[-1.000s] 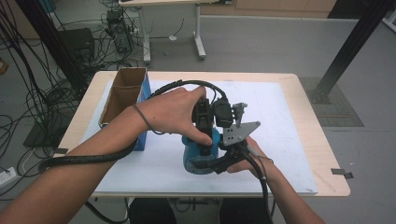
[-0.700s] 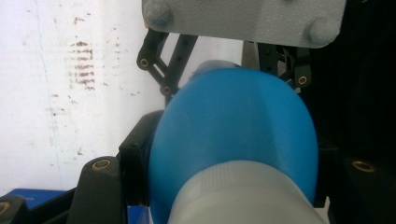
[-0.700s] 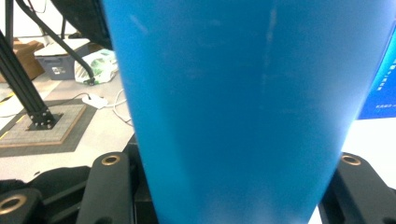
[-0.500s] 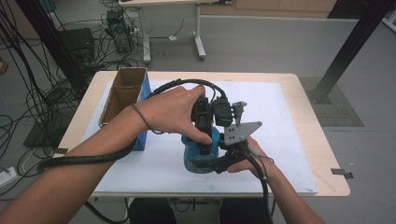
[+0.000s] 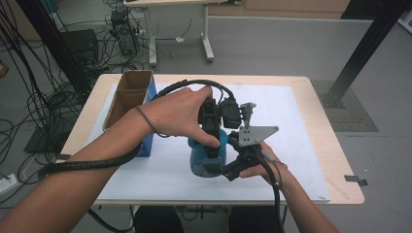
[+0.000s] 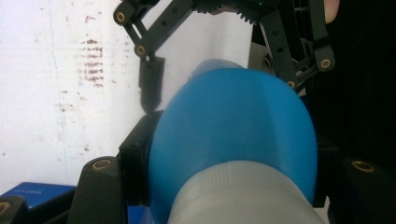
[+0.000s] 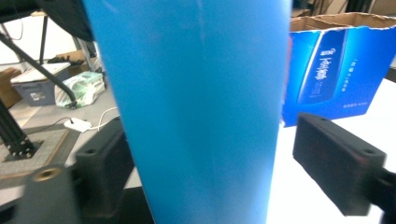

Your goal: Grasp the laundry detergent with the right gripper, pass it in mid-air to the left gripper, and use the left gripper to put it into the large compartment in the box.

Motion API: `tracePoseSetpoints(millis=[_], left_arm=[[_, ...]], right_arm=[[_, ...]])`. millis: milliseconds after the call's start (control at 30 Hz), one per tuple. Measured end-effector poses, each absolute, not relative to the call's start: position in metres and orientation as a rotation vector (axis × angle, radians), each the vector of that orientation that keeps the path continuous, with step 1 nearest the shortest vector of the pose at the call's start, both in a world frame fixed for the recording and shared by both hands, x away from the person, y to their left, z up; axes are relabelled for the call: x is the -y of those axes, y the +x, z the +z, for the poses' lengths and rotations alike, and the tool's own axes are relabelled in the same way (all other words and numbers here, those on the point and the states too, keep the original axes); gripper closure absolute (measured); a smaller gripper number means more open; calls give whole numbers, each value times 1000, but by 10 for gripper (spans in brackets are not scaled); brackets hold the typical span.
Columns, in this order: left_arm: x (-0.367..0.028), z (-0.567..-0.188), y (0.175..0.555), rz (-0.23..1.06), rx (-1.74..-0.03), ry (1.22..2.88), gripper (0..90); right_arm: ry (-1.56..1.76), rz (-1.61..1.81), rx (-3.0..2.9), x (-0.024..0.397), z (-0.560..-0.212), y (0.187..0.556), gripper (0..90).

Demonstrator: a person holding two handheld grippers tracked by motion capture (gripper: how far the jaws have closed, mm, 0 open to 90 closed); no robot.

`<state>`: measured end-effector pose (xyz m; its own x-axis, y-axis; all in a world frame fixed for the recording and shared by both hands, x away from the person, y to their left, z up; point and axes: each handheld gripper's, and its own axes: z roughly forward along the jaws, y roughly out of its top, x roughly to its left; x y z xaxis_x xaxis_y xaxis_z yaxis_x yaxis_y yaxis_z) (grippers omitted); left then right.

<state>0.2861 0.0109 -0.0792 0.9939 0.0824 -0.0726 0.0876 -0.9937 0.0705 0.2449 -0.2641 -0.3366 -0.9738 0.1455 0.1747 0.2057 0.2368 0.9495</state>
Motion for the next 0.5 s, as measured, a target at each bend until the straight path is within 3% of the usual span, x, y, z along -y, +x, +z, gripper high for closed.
tracePoseSetpoints(millis=[267,500], left_arm=[[-12,-78,288,-114,-148,3060,378],[-12,-78,288,-112,-150,3058,378]], right_arm=[[-327,-1929,2390,269,-346,244,14],[-302,-1943,2393,271,-347,244,5]])
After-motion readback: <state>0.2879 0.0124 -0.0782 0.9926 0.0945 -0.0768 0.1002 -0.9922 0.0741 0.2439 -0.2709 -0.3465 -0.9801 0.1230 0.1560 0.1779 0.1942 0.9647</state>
